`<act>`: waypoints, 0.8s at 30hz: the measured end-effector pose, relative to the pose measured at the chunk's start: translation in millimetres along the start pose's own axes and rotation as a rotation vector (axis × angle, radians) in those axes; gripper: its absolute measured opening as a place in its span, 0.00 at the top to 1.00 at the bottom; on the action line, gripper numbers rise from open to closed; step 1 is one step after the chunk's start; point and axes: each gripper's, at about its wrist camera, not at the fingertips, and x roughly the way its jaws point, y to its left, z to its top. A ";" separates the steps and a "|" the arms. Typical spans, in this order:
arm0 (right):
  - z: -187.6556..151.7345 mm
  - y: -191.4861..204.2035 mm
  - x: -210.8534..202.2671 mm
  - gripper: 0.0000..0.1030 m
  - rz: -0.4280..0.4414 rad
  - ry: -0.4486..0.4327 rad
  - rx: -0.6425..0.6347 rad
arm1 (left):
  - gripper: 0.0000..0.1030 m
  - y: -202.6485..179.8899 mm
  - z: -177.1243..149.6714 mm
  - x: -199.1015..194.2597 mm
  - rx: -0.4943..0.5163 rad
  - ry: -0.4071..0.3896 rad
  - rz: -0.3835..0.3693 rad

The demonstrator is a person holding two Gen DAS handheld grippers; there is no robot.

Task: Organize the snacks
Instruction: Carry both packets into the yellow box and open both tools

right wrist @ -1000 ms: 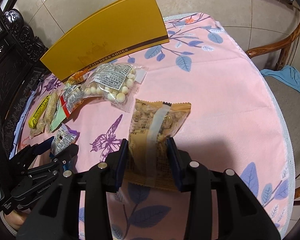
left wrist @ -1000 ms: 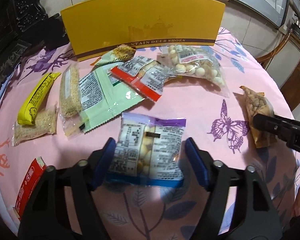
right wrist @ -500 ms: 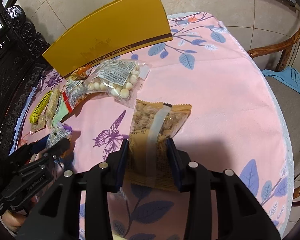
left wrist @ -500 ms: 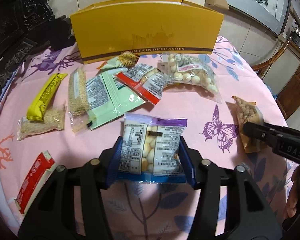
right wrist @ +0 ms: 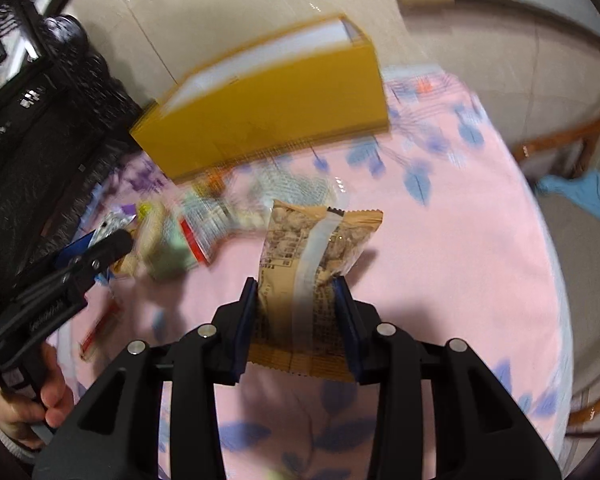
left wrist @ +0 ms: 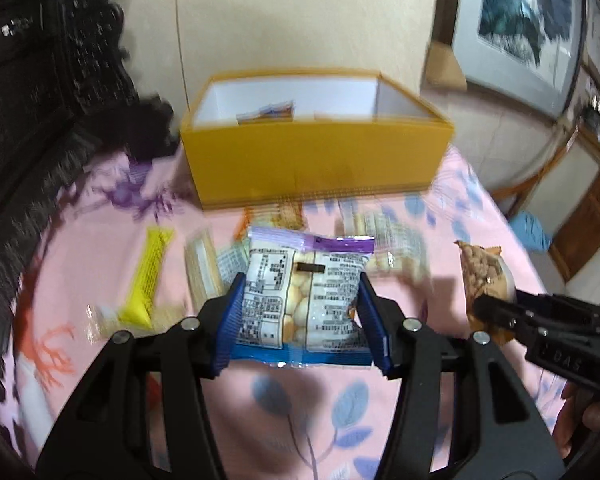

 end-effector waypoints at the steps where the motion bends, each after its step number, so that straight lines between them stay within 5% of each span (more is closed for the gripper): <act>1: 0.0 0.0 0.0 0.62 0.000 0.000 0.000 | 0.47 2.1 9.7 -1.1 -0.005 -0.017 0.009; 7: 65.8 15.4 -20.6 0.62 0.029 -0.150 -0.039 | 0.47 12.8 71.4 6.5 -0.022 -0.108 0.015; 16: 94.9 17.3 -29.4 0.62 0.031 -0.208 -0.046 | 0.45 12.9 175.0 64.1 0.004 -0.131 0.041; 18: 98.1 17.2 -30.0 0.62 0.028 -0.214 -0.042 | 0.18 15.1 191.3 80.4 -0.030 -0.088 0.074; 19: 100.2 16.6 -30.7 0.62 0.026 -0.217 -0.042 | 0.13 18.0 196.6 82.6 -0.053 -0.093 0.113; 24: 109.7 12.9 -27.6 0.62 0.029 -0.218 -0.043 | 0.10 31.9 185.6 66.9 -0.139 -0.117 0.092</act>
